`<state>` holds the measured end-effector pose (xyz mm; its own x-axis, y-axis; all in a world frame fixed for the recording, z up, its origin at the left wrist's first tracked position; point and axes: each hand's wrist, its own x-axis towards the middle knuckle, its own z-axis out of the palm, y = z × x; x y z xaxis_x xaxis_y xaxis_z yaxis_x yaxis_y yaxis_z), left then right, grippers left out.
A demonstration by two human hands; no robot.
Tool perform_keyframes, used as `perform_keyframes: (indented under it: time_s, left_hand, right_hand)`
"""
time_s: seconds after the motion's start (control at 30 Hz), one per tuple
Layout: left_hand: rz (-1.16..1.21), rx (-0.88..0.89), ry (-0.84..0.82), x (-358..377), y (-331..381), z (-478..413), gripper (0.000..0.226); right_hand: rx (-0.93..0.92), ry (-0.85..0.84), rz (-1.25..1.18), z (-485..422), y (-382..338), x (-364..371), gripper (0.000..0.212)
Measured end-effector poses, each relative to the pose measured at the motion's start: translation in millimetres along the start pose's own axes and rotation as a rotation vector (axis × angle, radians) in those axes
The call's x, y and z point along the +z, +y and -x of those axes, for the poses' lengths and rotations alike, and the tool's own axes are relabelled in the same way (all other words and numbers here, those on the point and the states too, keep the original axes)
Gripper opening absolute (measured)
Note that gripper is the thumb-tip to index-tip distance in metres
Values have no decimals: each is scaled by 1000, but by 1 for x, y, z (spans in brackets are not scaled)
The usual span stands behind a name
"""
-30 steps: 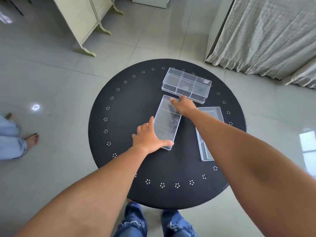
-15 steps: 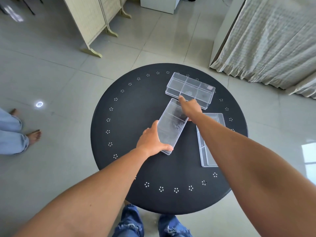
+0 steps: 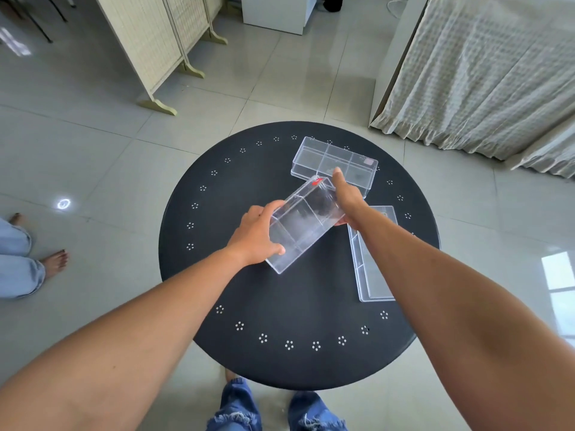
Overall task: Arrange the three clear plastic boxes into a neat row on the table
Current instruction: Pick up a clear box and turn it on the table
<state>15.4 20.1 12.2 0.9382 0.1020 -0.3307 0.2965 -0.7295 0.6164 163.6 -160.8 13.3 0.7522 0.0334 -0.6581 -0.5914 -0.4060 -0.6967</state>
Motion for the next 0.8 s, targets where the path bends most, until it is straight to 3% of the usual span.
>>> perform_keyframes:
  time_s: [0.07,0.13,0.33,0.47,0.63,0.8]
  left_hand:
    - [-161,66,17,-8,-2,-3,105]
    - [-331,135,42,-14,-3,-6,108]
    - [-702,318,233,-22,-11,-8,93]
    - [-772,387,378,-21,-18,-9,90]
    - [-855,434,405,-19,-27,-10,93]
    - [-572,333,335,-31,-37,-7,97]
  right_hand:
    - [60,-73,-115,-1,-1,-3,94]
    - [113,-153,-188,5,-4,-6,78]
    - [290,-308,-169,10,-6,-10,26]
    - [340,-265,-232,13,-4,-7,28]
    - [376,-270,-254,7,3,-6,43]
    - [307,-319,-347,9,12,-9,46]
